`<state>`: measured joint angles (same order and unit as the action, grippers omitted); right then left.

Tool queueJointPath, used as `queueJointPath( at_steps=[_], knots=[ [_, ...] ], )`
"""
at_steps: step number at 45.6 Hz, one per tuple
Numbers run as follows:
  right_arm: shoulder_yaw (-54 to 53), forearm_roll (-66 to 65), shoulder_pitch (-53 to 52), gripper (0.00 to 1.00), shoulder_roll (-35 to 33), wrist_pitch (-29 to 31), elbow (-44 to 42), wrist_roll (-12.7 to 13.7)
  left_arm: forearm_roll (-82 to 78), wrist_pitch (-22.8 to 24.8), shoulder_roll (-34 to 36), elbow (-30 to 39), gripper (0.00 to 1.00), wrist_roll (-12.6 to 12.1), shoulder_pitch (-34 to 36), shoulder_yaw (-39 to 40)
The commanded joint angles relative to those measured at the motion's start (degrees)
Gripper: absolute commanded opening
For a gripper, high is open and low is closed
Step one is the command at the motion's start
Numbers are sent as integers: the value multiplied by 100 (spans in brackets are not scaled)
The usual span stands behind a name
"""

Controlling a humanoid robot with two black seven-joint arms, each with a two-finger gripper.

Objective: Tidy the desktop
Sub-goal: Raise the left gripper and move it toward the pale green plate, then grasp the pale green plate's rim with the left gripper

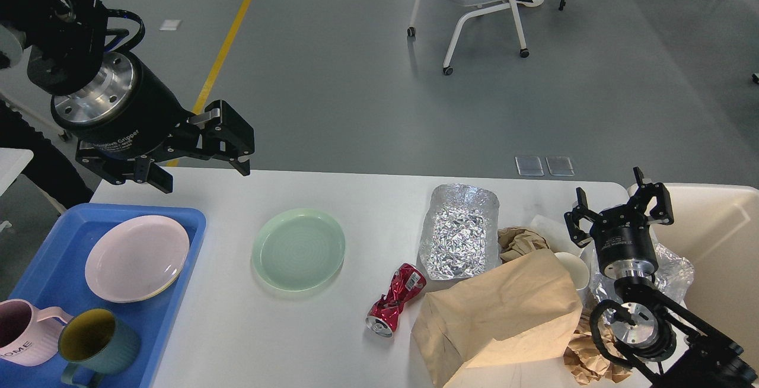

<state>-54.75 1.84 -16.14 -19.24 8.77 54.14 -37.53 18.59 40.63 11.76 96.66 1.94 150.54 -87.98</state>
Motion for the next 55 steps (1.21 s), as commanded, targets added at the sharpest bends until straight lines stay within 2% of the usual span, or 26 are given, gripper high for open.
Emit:
queueJointPath(
  at_steps=[1,7,12,16,18,27,36,41,49,55],
  knots=[
    [0,0,-3,100,0,2,0,0,-31,-142,160,-25,96,-27,-182,-35],
    [0,0,6,100,0,2,0,0,-40,-406,274,-86,96,26,-656,-26],
    [0,0,6,100,0,-7,0,0,-40,-432,467,-323,96,43,-1017,44],
    [0,0,6,100,0,2,0,0,47,-599,529,-604,96,52,-1657,88],
    [0,0,6,100,0,2,0,0,83,-897,520,-806,95,35,-2114,193],
    [-9,0,6,100,0,-7,0,0,206,-2865,529,-1132,94,8,-4004,922],
    [0,0,6,100,8,-7,0,0,1251,-3727,371,-2194,94,-36,-5551,1591],
    [0,0,-3,100,0,2,0,0,1331,-4009,388,-2625,94,-36,-6166,1951],
    [0,0,-3,100,0,2,0,0,1217,-4159,353,-3776,94,-71,-7318,2839],
    [0,0,6,100,0,2,0,0,980,-4159,345,-4006,94,-71,-7574,2980]
  ],
)
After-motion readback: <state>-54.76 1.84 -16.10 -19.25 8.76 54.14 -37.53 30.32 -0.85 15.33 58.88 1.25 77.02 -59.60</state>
